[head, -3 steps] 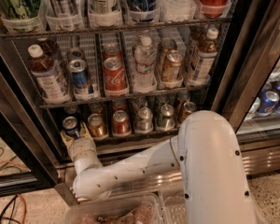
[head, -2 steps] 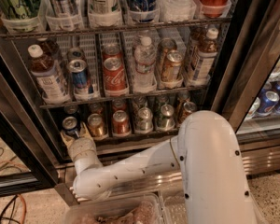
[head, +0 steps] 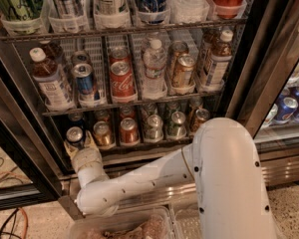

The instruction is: Pick pepsi can from bottom shelf of fridge

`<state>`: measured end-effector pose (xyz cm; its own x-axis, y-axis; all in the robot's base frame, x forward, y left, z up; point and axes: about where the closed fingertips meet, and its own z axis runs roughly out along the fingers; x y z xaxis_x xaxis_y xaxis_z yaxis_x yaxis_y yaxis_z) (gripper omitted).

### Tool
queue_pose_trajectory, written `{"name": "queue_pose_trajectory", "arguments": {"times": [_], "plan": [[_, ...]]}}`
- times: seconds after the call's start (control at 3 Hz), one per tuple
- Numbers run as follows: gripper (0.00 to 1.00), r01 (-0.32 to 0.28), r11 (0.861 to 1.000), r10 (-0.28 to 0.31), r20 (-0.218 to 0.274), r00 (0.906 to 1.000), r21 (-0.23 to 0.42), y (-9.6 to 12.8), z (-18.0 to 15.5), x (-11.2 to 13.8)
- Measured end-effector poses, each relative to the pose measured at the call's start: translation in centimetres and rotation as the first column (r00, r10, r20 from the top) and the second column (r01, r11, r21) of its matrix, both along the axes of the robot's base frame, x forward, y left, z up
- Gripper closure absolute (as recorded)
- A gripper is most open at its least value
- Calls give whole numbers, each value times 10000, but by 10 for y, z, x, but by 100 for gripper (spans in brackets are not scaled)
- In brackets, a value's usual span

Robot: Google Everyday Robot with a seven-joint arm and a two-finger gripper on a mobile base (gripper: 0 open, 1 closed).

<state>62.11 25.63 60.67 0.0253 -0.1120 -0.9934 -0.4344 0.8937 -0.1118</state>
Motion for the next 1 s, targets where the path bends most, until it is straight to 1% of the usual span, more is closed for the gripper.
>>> {"name": "queue_pose_trajectory", "arguments": {"times": [0.33, 0.67, 1.0], "plan": [[100, -24, 10000, 24, 118, 9999, -9, 1, 7, -5], [100, -155, 9998, 161, 758, 9970, -79, 3, 46, -35], [100, -244, 9996, 262, 1471, 9888, -140, 2, 86, -64]]}}
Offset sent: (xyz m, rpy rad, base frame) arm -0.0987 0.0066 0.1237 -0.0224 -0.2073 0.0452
